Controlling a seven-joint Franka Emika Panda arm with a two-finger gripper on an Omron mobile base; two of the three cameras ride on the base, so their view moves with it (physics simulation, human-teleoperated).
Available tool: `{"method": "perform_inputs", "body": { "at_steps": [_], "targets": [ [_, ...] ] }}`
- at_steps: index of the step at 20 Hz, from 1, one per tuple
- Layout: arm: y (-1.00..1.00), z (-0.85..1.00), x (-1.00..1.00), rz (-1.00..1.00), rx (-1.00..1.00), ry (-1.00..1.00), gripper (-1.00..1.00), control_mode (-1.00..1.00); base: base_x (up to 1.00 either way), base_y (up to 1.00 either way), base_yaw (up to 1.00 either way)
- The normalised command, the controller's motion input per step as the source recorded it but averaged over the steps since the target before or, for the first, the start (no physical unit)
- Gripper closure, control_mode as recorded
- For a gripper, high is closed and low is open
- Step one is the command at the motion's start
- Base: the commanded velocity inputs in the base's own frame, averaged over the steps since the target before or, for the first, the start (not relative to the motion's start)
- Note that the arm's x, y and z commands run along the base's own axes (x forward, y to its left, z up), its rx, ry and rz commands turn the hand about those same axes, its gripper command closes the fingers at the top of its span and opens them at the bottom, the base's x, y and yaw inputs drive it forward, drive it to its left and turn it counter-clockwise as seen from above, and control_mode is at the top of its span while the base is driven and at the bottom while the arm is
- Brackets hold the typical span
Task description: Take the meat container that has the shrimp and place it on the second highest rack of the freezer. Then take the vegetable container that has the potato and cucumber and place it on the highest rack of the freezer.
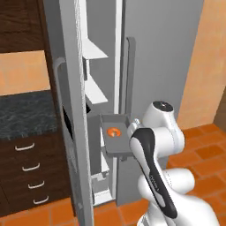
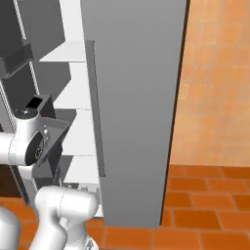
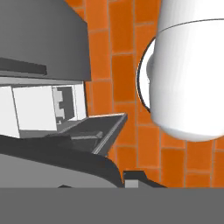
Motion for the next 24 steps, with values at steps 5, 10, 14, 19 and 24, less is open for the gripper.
{"method": "perform_inputs", "body": {
  "at_steps": [5, 10, 14, 19, 24],
  "targets": [
    [0.0, 0.0, 0.0, 0.0, 0.0, 0.0, 1.0, 1.0, -0.08, -0.69, 0.31],
    [0.0, 0.0, 0.0, 0.0, 0.0, 0.0, 1.0, 1.0, 0.66, 0.06, 0.11],
    [0.0, 0.0, 0.0, 0.0, 0.0, 0.0, 1.0, 1.0, 0.59, -0.03, 0.02],
    [0.0, 0.0, 0.0, 0.0, 0.0, 0.0, 1.0, 1.0, 0.32, 0.31, 0.05],
    [0.0, 0.22, 0.83, 0.0, -0.11, -0.15, 1.0, -1.0, 0.0, 0.0, 0.0]
  ]
}}
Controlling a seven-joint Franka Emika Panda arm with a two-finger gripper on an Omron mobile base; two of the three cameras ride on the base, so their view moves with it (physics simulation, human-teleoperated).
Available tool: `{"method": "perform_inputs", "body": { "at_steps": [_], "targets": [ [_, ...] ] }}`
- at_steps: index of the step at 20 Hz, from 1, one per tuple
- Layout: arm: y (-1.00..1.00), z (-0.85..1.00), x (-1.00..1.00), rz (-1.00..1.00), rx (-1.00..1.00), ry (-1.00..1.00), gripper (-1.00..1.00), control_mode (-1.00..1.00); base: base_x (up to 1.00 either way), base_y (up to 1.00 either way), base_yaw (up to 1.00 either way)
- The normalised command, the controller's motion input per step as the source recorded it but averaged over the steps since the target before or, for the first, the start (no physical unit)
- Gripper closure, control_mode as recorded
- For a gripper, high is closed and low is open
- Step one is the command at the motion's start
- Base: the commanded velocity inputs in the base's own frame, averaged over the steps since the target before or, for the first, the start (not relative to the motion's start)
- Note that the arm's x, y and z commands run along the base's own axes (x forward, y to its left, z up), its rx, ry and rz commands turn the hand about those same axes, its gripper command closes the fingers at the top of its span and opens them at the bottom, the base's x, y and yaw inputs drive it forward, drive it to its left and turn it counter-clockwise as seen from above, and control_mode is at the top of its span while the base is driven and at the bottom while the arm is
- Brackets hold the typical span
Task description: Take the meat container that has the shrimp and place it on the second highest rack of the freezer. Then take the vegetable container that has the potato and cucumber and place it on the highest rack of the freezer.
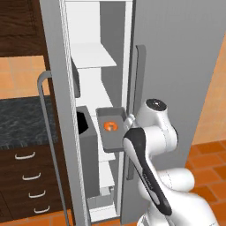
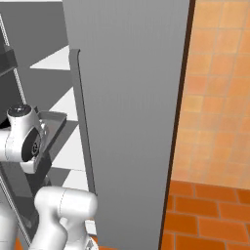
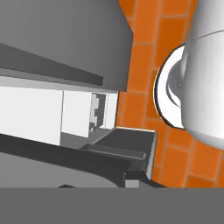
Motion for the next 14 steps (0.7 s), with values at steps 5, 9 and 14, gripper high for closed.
{"method": "perform_inputs", "body": {
  "at_steps": [5, 9, 14],
  "targets": [
    [0.0, 0.19, 1.0, 0.0, -0.06, -0.08, 1.0, -1.0, 0.0, 0.0, 0.0],
    [0.01, 0.19, 1.0, 0.0, -0.09, -0.01, 1.0, -1.0, 0.0, 0.0, 0.0],
    [0.08, -0.02, 1.0, 0.0, -0.02, 0.03, 1.0, -1.0, 0.0, 0.0, 0.0]
  ]
}}
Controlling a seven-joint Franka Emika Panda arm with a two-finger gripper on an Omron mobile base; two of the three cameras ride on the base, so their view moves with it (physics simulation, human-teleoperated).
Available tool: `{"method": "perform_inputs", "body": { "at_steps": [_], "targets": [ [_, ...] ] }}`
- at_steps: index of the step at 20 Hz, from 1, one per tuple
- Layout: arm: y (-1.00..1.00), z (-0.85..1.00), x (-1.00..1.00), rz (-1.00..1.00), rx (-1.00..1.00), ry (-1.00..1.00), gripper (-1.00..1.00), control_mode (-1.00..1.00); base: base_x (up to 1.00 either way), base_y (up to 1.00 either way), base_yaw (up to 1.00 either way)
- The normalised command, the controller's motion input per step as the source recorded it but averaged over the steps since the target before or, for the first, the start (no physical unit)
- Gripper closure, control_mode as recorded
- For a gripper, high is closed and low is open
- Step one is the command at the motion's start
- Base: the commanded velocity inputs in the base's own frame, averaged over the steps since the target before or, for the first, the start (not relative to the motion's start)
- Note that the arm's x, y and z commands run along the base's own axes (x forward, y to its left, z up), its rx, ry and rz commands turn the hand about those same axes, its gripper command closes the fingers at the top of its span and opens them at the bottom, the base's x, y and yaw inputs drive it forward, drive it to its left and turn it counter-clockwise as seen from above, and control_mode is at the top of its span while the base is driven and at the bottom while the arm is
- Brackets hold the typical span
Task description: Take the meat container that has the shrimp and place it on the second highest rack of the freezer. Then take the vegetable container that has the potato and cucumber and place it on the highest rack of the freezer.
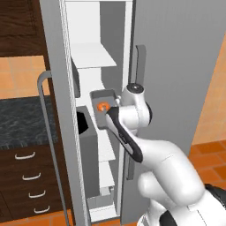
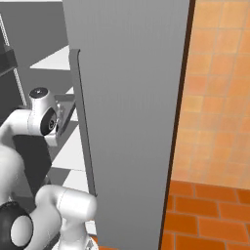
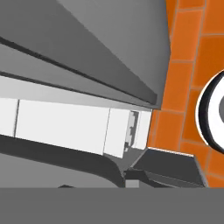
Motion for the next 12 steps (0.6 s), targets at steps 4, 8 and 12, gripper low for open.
{"method": "perform_inputs", "body": {
  "at_steps": [4, 8, 12],
  "targets": [
    [0.38, -0.17, 0.45, 0.19, -0.08, 0.03, 1.0, -1.0, 0.0, 0.0, 0.0],
    [0.04, -0.37, 0.78, 0.01, -0.13, 0.0, 1.0, -1.0, 0.0, 0.0, 0.0],
    [0.05, -0.48, 0.85, -0.01, -0.03, 0.0, 1.0, -1.0, 0.0, 0.0, 0.0]
  ]
}}
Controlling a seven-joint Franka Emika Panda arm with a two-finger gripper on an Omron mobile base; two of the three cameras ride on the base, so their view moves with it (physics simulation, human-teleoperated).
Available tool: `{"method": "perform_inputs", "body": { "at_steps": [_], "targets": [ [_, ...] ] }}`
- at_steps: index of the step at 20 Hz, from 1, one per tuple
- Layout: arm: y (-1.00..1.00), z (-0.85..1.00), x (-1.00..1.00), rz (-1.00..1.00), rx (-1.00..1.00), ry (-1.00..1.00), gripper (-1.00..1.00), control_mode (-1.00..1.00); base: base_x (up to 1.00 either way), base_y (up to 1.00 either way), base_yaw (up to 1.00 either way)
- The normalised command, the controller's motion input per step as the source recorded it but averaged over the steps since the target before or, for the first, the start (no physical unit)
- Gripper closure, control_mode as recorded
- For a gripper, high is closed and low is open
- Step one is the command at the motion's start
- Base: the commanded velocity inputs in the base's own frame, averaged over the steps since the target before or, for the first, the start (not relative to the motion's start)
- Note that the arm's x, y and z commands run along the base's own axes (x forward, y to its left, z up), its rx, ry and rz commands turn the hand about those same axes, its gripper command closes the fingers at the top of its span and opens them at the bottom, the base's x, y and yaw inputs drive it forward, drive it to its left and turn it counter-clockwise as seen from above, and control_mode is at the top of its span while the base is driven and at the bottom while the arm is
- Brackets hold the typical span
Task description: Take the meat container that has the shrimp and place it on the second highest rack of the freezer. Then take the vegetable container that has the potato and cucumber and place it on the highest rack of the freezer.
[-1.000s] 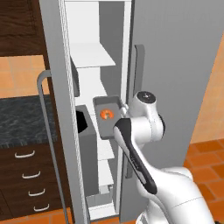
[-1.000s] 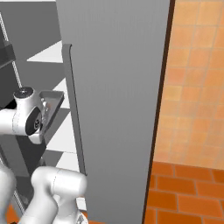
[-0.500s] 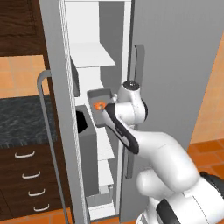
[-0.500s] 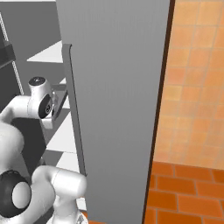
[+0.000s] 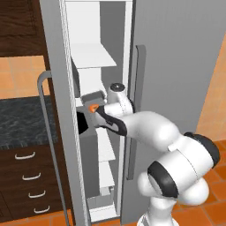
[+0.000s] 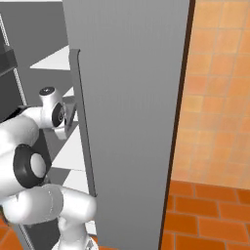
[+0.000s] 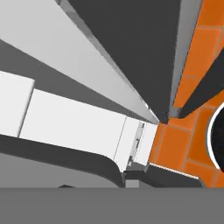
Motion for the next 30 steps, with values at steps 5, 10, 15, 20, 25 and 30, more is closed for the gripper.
{"method": "perform_inputs", "body": {
  "at_steps": [5, 10, 15, 20, 25, 30],
  "targets": [
    [0.47, 0.17, 0.98, -0.07, 0.0, 0.0, 1.0, -1.0, 0.0, 0.0, 0.0],
    [0.45, 0.0, 0.63, -0.15, -0.02, -0.01, 1.0, -1.0, 0.0, 0.0, 0.0],
    [-0.07, -0.18, 0.7, -0.02, -0.02, 0.01, 1.0, -1.0, 0.0, 0.0, 0.0],
    [0.0, -0.07, 0.97, -0.01, 0.0, 0.01, 1.0, -1.0, 0.0, 0.0, 0.0],
    [0.0, -0.02, 0.64, -0.01, 0.0, 0.0, -1.0, -1.0, 0.0, 0.0, 0.0],
    [0.04, 0.0, -0.7, 0.0, 0.0, -0.04, -1.0, -1.0, 0.0, 0.0, 0.0]
  ]
}}
